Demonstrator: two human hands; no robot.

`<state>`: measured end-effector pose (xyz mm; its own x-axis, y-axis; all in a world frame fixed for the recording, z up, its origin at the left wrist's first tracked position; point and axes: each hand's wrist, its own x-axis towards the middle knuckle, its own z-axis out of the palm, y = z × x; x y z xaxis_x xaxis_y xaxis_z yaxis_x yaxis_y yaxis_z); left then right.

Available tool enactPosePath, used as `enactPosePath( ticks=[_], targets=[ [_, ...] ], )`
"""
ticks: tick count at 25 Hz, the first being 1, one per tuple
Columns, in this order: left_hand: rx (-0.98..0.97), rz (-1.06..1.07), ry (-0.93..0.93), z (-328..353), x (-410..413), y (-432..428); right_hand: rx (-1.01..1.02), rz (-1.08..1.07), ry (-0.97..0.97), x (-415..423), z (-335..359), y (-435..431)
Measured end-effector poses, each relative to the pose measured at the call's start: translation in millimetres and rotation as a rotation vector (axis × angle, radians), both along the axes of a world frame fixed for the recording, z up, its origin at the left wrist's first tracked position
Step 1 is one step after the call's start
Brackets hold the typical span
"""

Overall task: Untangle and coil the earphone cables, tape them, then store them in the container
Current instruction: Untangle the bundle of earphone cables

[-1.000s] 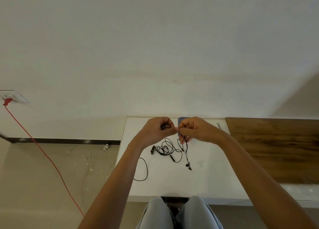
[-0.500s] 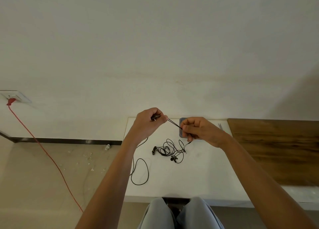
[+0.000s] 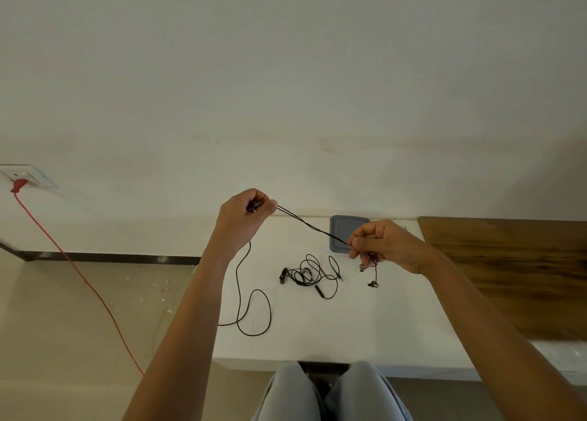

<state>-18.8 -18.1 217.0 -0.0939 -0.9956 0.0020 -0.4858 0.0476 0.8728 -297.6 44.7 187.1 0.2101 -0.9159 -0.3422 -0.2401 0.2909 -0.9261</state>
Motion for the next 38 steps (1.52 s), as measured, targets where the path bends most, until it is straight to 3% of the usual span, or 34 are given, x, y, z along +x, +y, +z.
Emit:
enactPosePath(
  ticks=[15, 22, 26, 28, 31, 35, 38],
  targets=[
    [-0.010, 0.115, 0.040, 1, 23, -6, 0.082, 0.056, -0.016, -7, -10, -2],
    [0.008, 0.106, 0.027, 0, 27, -5, -0.010, 0.036, 0.094, -6, -6, -3],
    [0.002, 0.125, 0.032, -2, 29, -5, -0.038, 0.140, 0.298, -14, -17, -2],
    [0.007, 0.123, 0.032, -2, 30, -5, -0.039, 0.164, 0.307, -20, -27, 2],
    [0.031, 0.095, 0.002, -4, 29, -4, -0.066, 0.046, 0.211, -25, -38, 8],
    [0.115, 0.033, -0.027, -10, 32, -3, -0.093, -0.354, -0.015, -37, -43, 11],
    [0.200, -0.132, -0.079, -13, 38, -3, -0.067, -0.558, -0.238, -53, -39, 8]
  ],
)
